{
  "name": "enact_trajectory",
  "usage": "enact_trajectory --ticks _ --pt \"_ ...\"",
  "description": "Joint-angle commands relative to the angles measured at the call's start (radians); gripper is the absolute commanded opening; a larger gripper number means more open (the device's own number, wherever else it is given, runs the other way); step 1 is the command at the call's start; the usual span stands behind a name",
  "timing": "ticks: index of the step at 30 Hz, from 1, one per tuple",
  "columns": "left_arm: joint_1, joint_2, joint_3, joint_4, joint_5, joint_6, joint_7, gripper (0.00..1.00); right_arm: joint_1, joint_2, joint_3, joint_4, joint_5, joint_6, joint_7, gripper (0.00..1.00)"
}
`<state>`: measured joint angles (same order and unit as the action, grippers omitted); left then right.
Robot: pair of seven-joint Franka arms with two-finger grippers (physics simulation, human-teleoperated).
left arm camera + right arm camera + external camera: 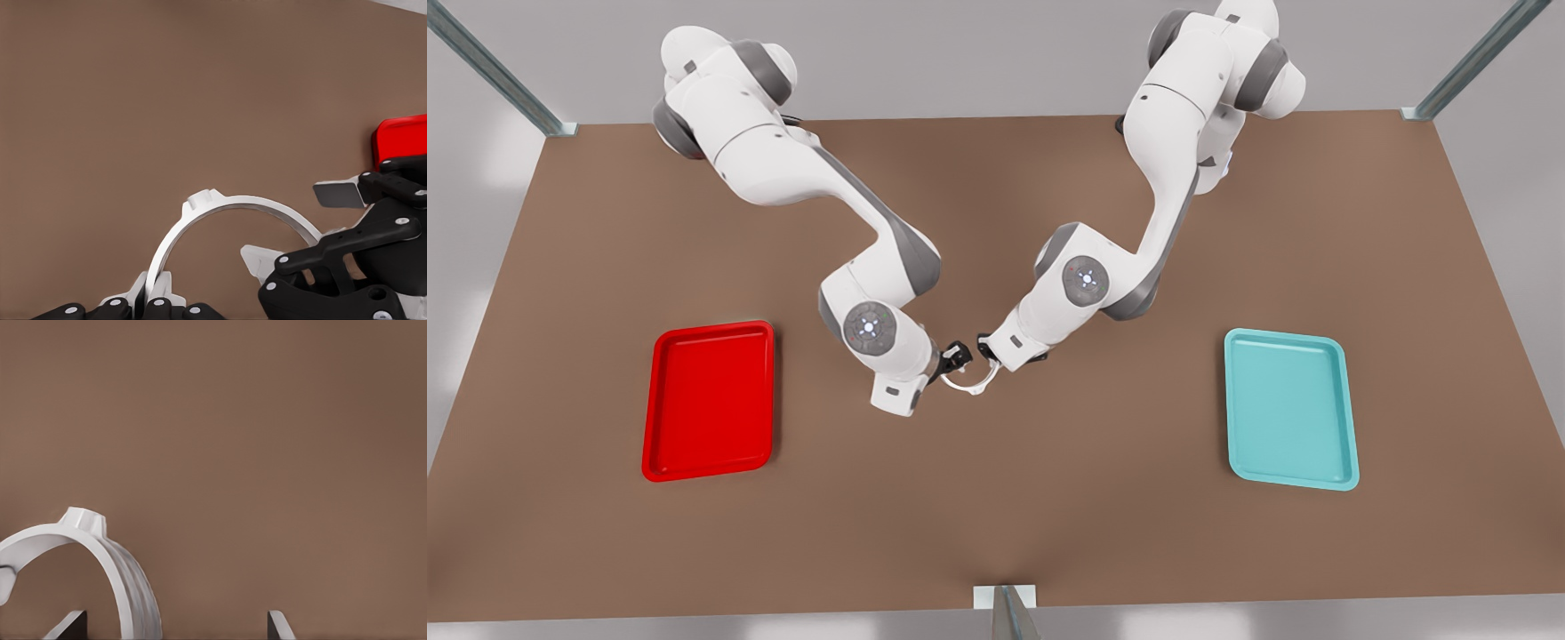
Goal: Take the drainage pipe clamp from the left arm, pass it to the right arm, and place it in the plate on the right side
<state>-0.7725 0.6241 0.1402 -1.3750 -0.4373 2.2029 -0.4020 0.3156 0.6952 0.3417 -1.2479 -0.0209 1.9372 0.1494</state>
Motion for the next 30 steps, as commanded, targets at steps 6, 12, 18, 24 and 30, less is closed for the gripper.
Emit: enact_trajectory --ticks 6,12,18,24,30 --pt "0.001 -0.001 -0.001 0.001 -0.006 0.0 -0.021 0.21 0.002 0.003 0.002 0.007 -0.001 0.011 -0.083 0.35" --pt "0.001 -0.001 -0.001 0.001 -0.004 0.0 0.014 1.0 -0.003 0.001 0.0 0.008 -0.001 0.012 -0.085 0.21" --pt "0.013 -0.03 0.007 0.001 0.045 -0.063 0.015 1.0 -0.01 -0.009 0.0 -0.007 -0.005 -0.014 -0.087 0.21" --pt "0.146 -0.066 0.012 0.002 0.054 -0.196 0.119 1.0 -0.105 -0.103 -0.001 -0.165 -0.053 -0.032 -0.087 0.21" --pt "0.219 -0.156 0.349 0.002 0.143 -0.468 0.482 1.0 -0.273 -0.21 0.0 -0.364 -0.108 -0.007 -0.102 0.21"
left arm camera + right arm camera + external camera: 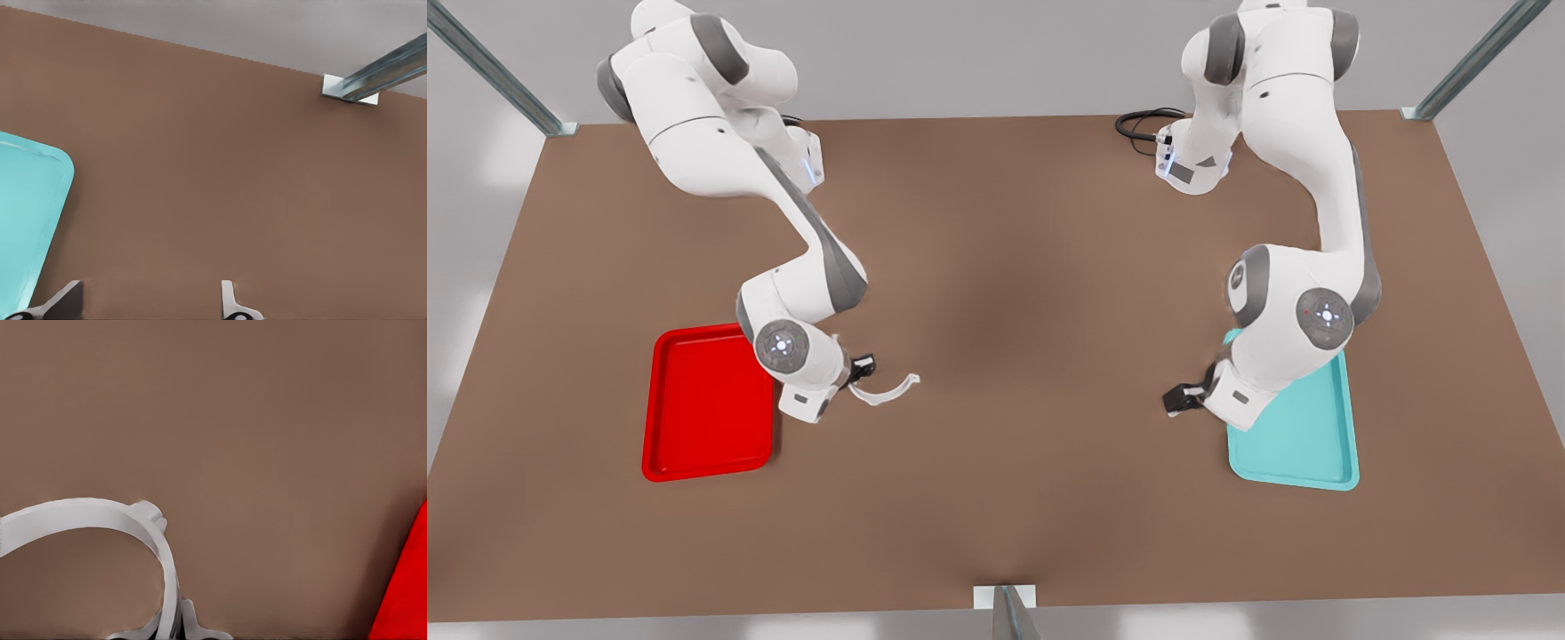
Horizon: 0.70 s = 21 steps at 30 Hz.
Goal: Take the drainage pipe clamp from the left arm, pass it to the right arm, and place it in the plate on the right side
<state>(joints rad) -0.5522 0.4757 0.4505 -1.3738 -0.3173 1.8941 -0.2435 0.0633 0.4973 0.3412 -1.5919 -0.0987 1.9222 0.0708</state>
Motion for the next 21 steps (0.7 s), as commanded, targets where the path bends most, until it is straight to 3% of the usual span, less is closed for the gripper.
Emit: enact_trajectory --ticks 1,3,4,5,11,17,18,19,21 --pt "-0.002 -0.043 0.06 0.001 0.038 -0.179 0.323 1.0 -0.06 -0.025 0.001 -0.04 -0.03 0.009 -0.068 0.21" --pt "0.038 -0.126 0.031 -0.001 0.122 -0.205 0.319 1.0 -0.157 -0.056 0.015 -0.089 -0.029 0.012 -0.166 0.21" --pt "0.288 -0.193 -0.254 -0.004 0.211 -0.234 0.317 1.0 -0.256 -0.056 0.059 -0.103 -0.029 0.012 -0.229 0.21" --pt "0.432 -0.236 -0.429 -0.013 0.274 -0.262 0.314 1.0 -0.309 -0.054 0.07 -0.112 -0.029 0.012 -0.293 0.21" --pt "0.42 -0.2 -0.441 0.018 0.305 -0.28 0.259 1.0 -0.517 -0.014 0.07 -0.194 -0.024 0.012 -0.509 0.21" --pt "0.422 -0.169 -0.44 0.025 0.302 -0.314 0.262 1.0 -0.586 0.053 0.061 -0.189 -0.047 0.049 -0.574 0.21" --pt "0.423 -0.169 -0.44 0.025 0.302 -0.314 0.262 1.0 -0.583 0.047 0.061 -0.183 -0.099 0.035 -0.571 0.34" --pt "0.422 -0.169 -0.44 0.025 0.302 -0.314 0.262 1.0 -0.577 0.044 0.062 -0.174 -0.114 0.034 -0.563 1.0" --pt "0.425 -0.17 -0.44 0.025 0.3 -0.314 0.263 1.0 -0.582 0.041 0.073 -0.138 -0.164 0.032 -0.543 1.0"
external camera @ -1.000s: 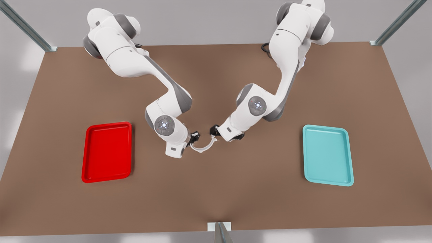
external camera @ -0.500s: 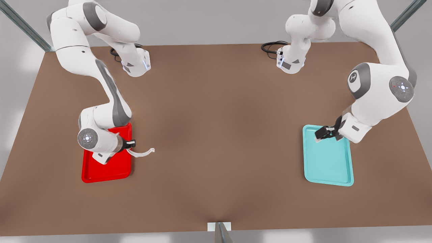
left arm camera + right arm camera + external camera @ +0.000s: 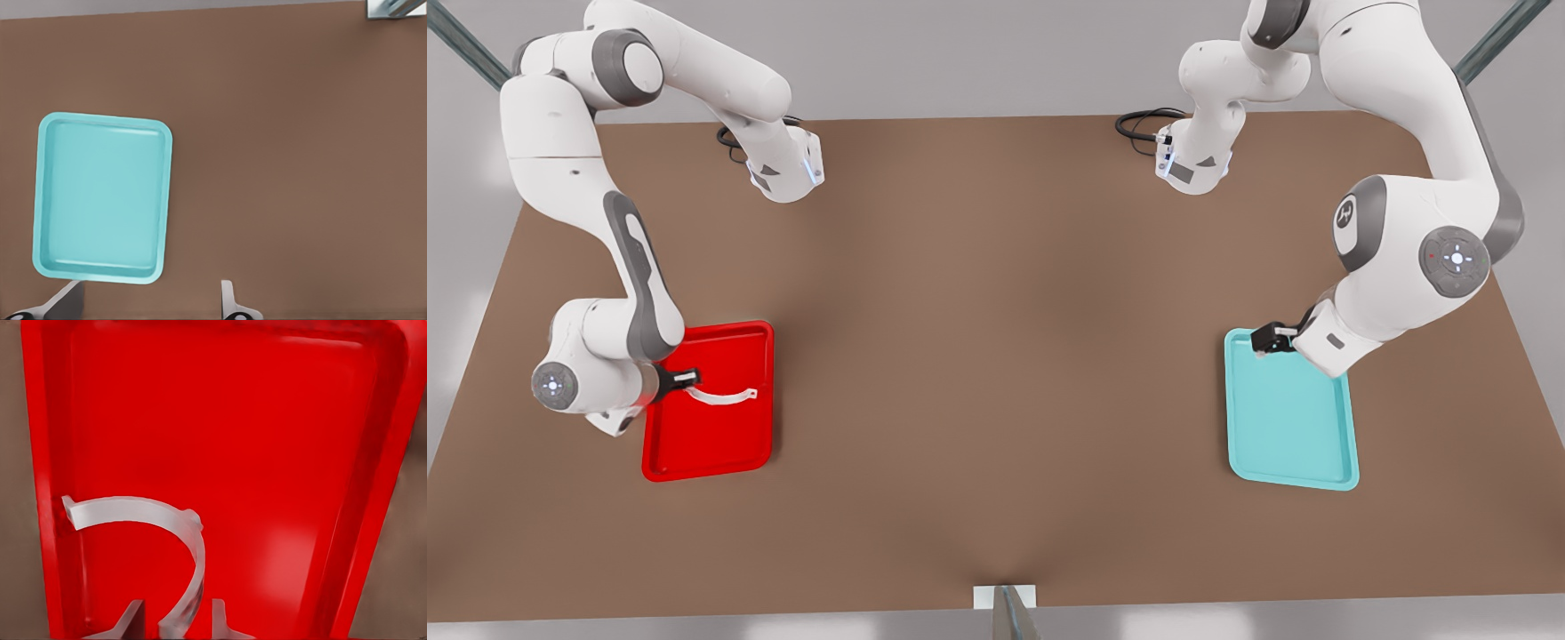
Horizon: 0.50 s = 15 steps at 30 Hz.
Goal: Take the drainage pipe clamp from the left arm, pass it to the right arm, and place it in the plate on the right side
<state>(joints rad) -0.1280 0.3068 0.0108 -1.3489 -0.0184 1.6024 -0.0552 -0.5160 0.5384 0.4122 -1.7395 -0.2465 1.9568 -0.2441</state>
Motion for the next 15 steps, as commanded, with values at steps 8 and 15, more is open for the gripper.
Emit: enact_trajectory --ticks 8,15 --pt "0.002 -0.003 0.0 0.0 0.003 -0.032 0.078 1.0 0.054 -0.071 0.231 0.389 -0.022 -0.242 0.192 1.0" --pt "0.001 -0.005 0.0 0.0 0.005 -0.032 0.078 1.0 0.045 -0.169 0.388 0.42 -0.019 -0.375 0.348 1.0"
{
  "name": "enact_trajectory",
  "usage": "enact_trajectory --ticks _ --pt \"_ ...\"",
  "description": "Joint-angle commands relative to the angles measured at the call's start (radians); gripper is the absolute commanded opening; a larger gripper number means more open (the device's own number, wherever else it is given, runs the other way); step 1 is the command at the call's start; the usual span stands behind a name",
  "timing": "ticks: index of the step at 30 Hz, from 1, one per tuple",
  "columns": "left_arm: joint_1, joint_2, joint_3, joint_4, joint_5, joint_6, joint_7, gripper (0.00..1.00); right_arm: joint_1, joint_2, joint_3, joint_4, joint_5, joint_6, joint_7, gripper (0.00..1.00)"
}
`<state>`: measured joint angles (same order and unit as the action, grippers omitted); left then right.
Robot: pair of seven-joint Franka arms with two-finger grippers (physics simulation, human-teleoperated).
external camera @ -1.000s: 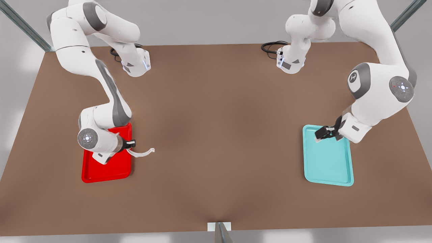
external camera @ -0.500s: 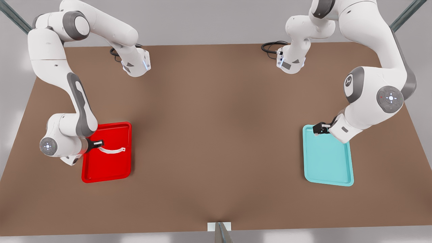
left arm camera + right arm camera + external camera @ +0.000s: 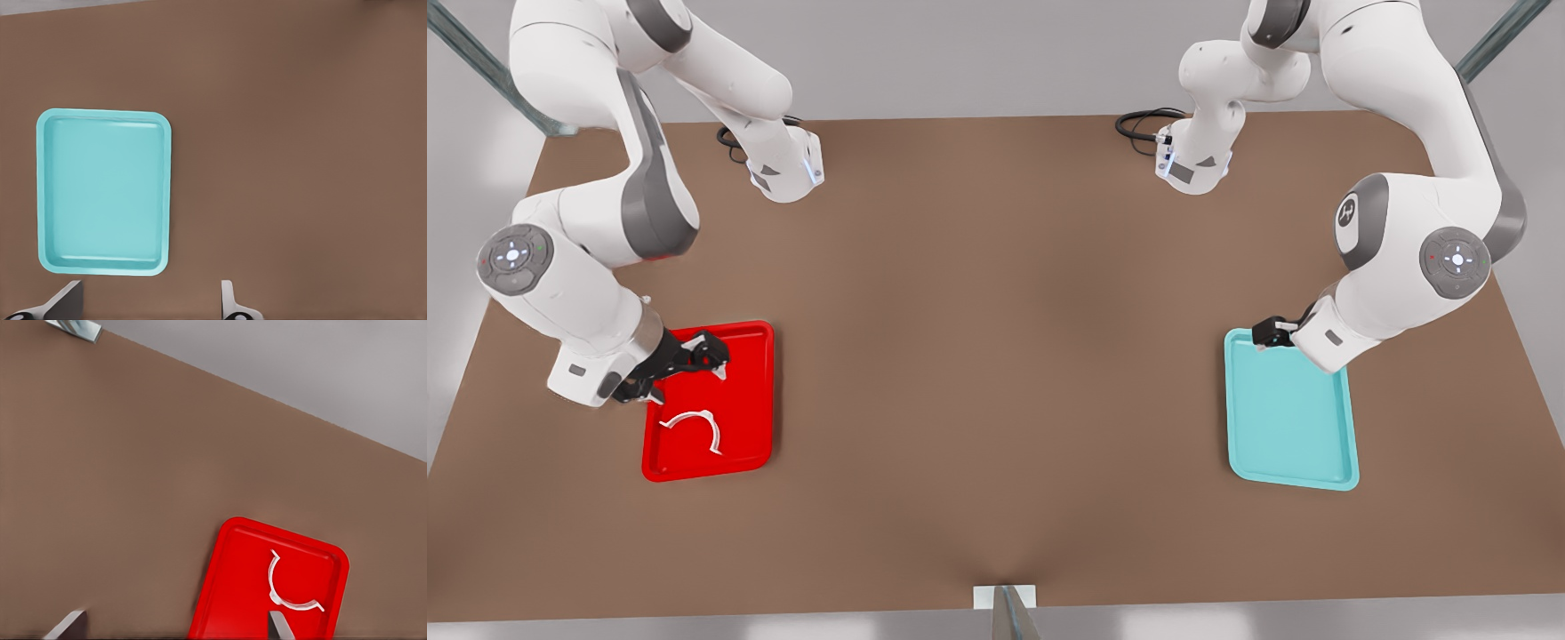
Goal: Take the drainage pipe clamp from the left arm, pass it to the right arm, and place it in the plate on the right side
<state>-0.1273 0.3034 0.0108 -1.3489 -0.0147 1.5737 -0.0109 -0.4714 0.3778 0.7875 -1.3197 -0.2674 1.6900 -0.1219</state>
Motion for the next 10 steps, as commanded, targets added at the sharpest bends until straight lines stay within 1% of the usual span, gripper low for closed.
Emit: enact_trajectory --ticks 1,2,3,4,5,6,7,8,9,10 --pt "0.0 -0.001 0.0 0.0 -0.001 -0.003 0.034 1.0 -0.004 -0.065 0.021 -0.015 0.008 -0.142 0.24 1.0" --pt "0.0 0.0 0.0 0.0 -0.001 -0.003 0.034 1.0 0.032 -0.105 -0.031 -0.041 0.013 -0.162 0.239 1.0" --pt "0.0 0.0 0.0 0.002 -0.001 -0.003 0.034 1.0 0.198 -0.134 -0.264 -0.039 0.105 -0.188 0.219 1.0" --pt "-0.002 0.0 0.0 0.0 -0.001 -0.003 0.034 1.0 0.348 -0.19 -0.448 -0.053 0.151 -0.19 0.212 1.0" --pt "-0.002 0.0 0.0 0.0 -0.001 -0.003 0.034 1.0 0.385 -0.214 -0.496 -0.079 0.155 -0.178 0.209 1.0" --pt "-0.002 0.0 0.0 0.0 -0.001 -0.003 0.034 1.0 0.479 -0.249 -0.614 -0.111 0.186 -0.177 0.208 1.0" --pt "-0.003 -0.001 0.0 0.0 -0.001 -0.003 0.034 1.0 0.568 -0.301 -0.724 -0.188 0.212 -0.144 0.206 1.0" --pt "-0.003 -0.001 0.0 0.0 -0.001 -0.003 0.034 1.0 0.648 -0.307 -0.806 -0.194 0.214 -0.141 0.192 1.0" --pt "-0.003 0.0 0.0 0.0 -0.001 -0.003 0.034 1.0 0.746 -0.313 -0.915 -0.202 0.218 -0.139 0.182 1.0" --pt "-0.003 0.0 0.0 0.0 -0.001 -0.003 0.034 1.0 0.746 -0.304 -0.935 -0.259 0.255 -0.08 0.154 1.0"
